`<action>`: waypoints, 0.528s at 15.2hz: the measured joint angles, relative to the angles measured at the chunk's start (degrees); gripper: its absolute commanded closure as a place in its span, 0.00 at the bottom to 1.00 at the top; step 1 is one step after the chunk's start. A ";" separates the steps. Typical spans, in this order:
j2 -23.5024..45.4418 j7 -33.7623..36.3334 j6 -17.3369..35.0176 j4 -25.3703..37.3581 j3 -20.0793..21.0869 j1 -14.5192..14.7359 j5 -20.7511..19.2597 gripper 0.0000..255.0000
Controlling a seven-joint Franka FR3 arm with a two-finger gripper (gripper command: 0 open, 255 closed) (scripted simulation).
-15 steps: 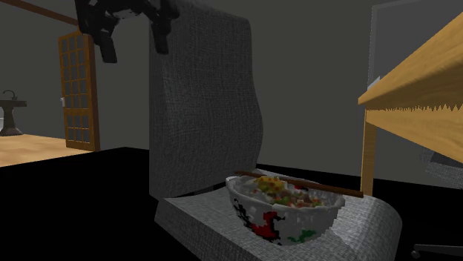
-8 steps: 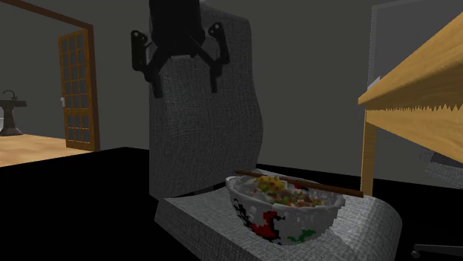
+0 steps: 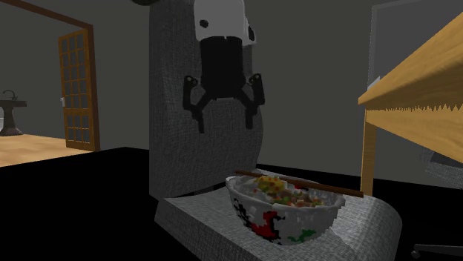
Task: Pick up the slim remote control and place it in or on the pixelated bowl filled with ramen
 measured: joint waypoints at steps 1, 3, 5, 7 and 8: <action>2.51 -2.98 0.85 1.36 -1.19 0.46 0.67 0.00; 7.68 -9.03 2.77 3.84 -3.23 1.31 2.44 0.00; 12.49 -14.79 4.12 6.36 -4.52 1.98 4.54 0.00; 17.68 -20.87 4.95 9.65 -5.55 2.13 7.06 0.00; 20.31 -23.83 5.27 11.36 -5.79 2.08 8.39 0.00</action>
